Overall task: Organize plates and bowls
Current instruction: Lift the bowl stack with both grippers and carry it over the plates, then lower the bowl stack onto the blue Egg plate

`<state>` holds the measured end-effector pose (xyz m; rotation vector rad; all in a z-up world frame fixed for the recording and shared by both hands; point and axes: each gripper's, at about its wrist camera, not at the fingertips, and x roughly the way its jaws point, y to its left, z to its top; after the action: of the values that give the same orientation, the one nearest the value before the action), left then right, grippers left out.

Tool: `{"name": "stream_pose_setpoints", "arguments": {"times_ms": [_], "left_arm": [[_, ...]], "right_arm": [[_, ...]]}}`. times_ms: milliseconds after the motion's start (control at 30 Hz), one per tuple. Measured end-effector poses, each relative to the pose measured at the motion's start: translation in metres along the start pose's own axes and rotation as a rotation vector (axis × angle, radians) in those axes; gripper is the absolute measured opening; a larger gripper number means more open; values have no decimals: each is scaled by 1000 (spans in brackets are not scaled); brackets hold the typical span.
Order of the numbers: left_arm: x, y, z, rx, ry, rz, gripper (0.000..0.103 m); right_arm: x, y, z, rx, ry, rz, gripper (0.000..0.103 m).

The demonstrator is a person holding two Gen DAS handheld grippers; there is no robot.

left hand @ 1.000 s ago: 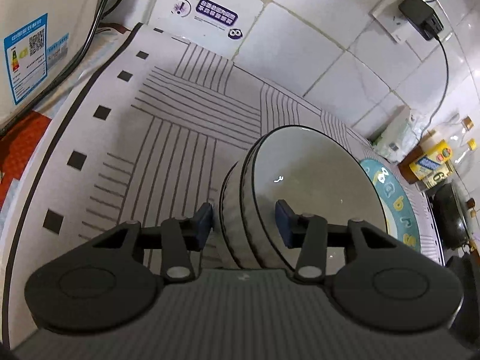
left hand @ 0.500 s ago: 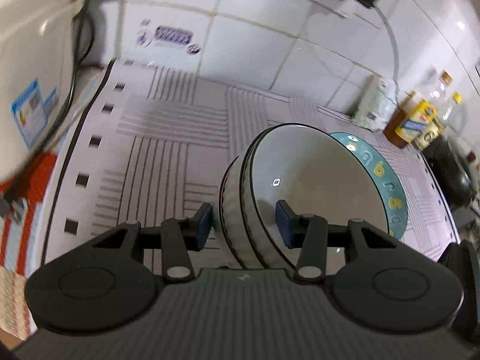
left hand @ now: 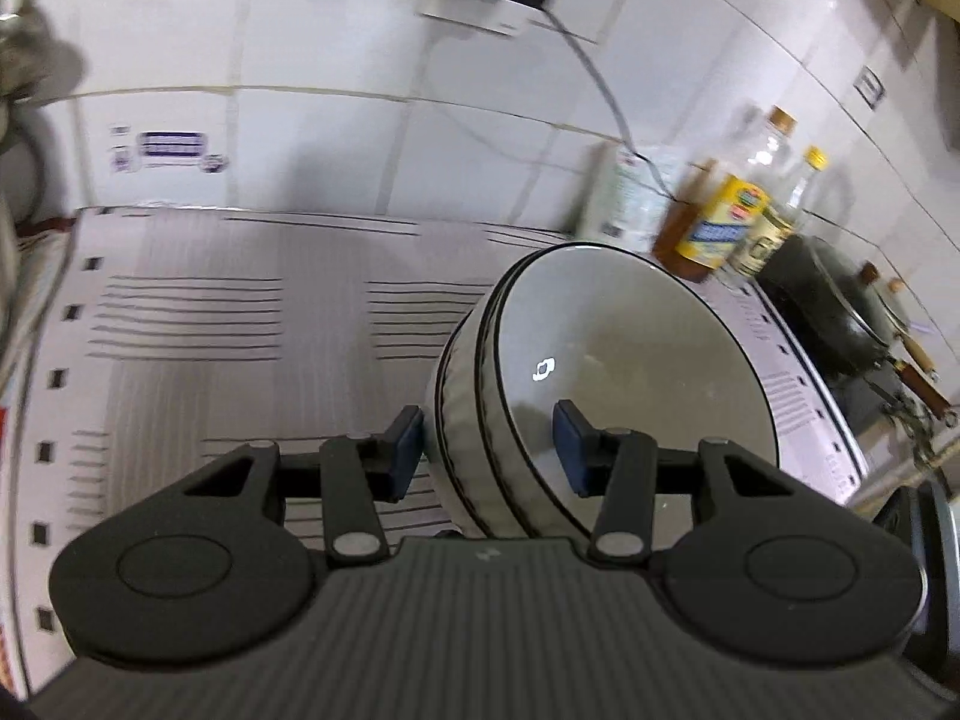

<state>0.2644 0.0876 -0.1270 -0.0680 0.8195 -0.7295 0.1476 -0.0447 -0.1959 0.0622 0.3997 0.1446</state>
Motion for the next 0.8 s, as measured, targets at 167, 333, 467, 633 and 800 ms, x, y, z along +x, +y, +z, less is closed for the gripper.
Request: {"name": "stream_pose_setpoints", "arguments": {"times_ms": [167,333,467,633,800], "left_arm": [[22,-29,6,55,7,-29,46],[47,-41,9,37,26,-65,47],[66,-44,7,25,31,-86,48],[84,-47,6,24,39,-76,49],[98,-45,4,8,28,-65,50]], "right_arm": [[-14,-28,-2,22,-24,-77,95],[-16,-50,-6,38,-19,-119,95],[-11,-62,-7,35,2,-156,95],[-5,-78,-10,22,23,-154,95],[10,-87,-10,21,44,-150,95]]}}
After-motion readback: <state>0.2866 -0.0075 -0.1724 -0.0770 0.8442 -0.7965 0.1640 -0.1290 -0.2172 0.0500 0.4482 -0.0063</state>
